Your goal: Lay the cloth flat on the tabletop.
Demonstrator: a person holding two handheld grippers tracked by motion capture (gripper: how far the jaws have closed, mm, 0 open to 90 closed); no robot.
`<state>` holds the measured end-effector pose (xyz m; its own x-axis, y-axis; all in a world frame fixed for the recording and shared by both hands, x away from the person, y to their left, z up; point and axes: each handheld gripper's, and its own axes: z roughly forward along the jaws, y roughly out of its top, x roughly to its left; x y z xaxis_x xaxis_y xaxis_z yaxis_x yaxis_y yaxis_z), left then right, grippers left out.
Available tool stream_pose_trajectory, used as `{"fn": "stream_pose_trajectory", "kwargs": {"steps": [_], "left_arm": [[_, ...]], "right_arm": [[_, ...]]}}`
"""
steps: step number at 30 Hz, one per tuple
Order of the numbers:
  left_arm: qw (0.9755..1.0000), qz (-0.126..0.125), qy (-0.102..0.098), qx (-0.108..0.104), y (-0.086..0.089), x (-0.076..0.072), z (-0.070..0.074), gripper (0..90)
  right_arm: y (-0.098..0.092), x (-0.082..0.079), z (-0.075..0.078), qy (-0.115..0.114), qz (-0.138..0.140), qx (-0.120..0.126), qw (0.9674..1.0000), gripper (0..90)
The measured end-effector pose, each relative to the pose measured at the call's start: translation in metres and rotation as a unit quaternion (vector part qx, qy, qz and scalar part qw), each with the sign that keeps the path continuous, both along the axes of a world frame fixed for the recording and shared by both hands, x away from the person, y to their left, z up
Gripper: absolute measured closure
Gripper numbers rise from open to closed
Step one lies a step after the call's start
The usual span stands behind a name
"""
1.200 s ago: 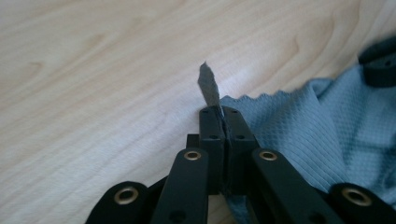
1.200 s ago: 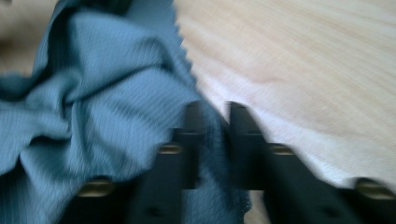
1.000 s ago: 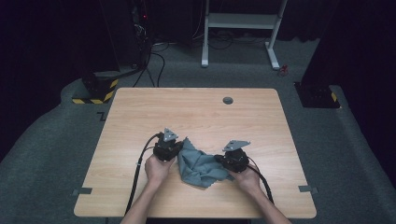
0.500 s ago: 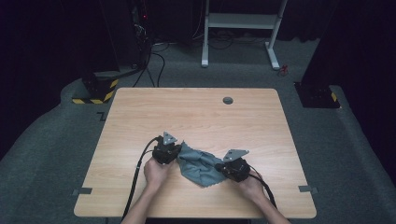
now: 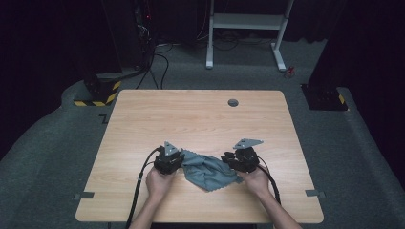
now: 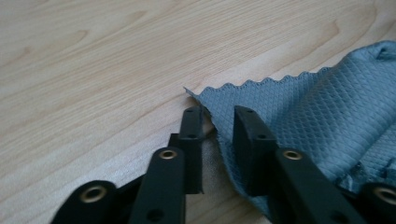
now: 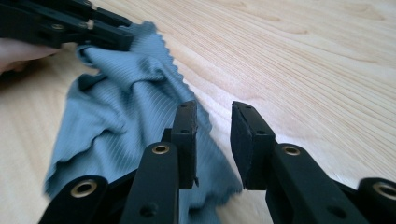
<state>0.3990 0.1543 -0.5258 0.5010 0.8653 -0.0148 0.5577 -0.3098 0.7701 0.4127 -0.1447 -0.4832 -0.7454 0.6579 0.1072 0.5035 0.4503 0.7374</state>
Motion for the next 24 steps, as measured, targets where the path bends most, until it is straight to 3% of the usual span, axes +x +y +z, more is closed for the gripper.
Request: {"fn": "stream_pose_trajectory", "kwargs": {"steps": [4, 8, 12, 15, 20, 24], "left_arm": [[0.9999, 0.008, -0.006, 0.012, -0.002, -0.002, 0.000, 65.4], [0.9998, 0.019, 0.000, 0.006, 0.000, 0.000, 0.000, 57.7], [0.9998, 0.019, -0.001, 0.007, -0.001, -0.001, 0.000, 53.2], [0.9998, 0.017, 0.000, 0.008, -0.001, -0.002, 0.000, 51.5], [0.9999, 0.015, 0.001, 0.008, -0.002, -0.002, 0.000, 48.6], [0.9999, 0.014, 0.000, 0.008, -0.002, -0.002, 0.000, 48.4]], "right_arm": [[0.017, 0.013, -0.012, 0.021, 0.001, -0.020, 0.9996, 71.4], [0.026, 0.020, -0.023, 0.042, 0.002, -0.025, 0.9988, 72.4], [0.031, 0.023, -0.029, 0.049, 0.006, -0.030, 0.9983, 88.5], [0.030, 0.023, -0.024, 0.037, 0.001, -0.028, 0.9989, 89.2], [0.030, 0.022, -0.003, 0.000, -0.010, -0.019, 0.9998, 88.6], [0.040, 0.014, 0.017, -0.046, 0.010, -0.021, 0.9987, 88.7]]}}
